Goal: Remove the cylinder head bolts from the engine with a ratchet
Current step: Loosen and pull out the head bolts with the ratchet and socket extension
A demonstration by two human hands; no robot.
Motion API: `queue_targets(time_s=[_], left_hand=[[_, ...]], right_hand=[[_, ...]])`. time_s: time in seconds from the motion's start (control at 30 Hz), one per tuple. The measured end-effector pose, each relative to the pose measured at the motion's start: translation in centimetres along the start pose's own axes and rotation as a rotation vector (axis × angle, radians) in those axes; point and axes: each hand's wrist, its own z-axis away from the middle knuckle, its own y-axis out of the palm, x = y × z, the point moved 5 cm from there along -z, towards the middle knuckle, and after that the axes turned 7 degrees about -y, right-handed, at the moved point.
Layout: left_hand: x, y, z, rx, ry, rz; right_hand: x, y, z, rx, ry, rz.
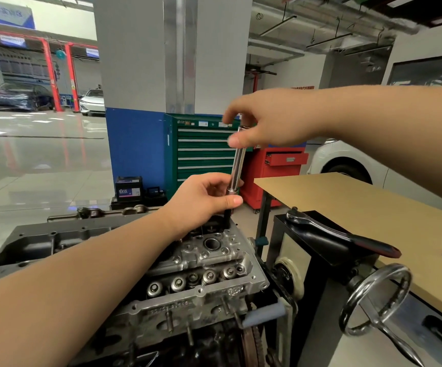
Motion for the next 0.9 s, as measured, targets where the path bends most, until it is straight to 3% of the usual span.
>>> queue_targets(time_s=[0.1,0.2,0.27,0.4,0.5,0.6,0.7,0.83,0.9], left_hand=[[0.1,-0.5,-0.1,0.018,-0.017,-0.03],[0.2,0.2,0.3,0.133,-0.04,0.1],[0.0,0.4,0.3,0.104,-0.025,0.037],[-0.1,-0.2,-0.1,-0.021,0.002,-0.084],[0.2,-0.4,-0.1,0.002,-0.025,-0.056],[0.2,0.2,0.2,0.078,-0.032,0.085],[-0.2,0.3,0.1,0.017,-0.001,0.013],[0.0,-0.2,-0.2,-0.015,-0.02,-0.054],[0.0,-0.1,-0.1,0.025,-0.016,-0.006]], right_hand=[[0.1,-0.3,0.2,0.012,-0.078,-0.037],[-0.8,-0.1,-0.3,-0.011,0.056,0.086],[-1.2,-0.1,-0.5,-0.033,0.131,0.174],[-0.3,-0.1,0.0,-0.011,-0.021,0.008],[0.1,-0.5,0.2,-0.031,-0.093,0.006],[-0.7,-0.1,-0.2,-0.061,0.047,0.185],[-1.0,0.0,-0.4,-0.09,0.133,0.229],[0.0,-0.5,0.0,-0.015,-0.07,-0.063],[0.2,-0.7,0.1,0.007,-0.113,-0.096]])
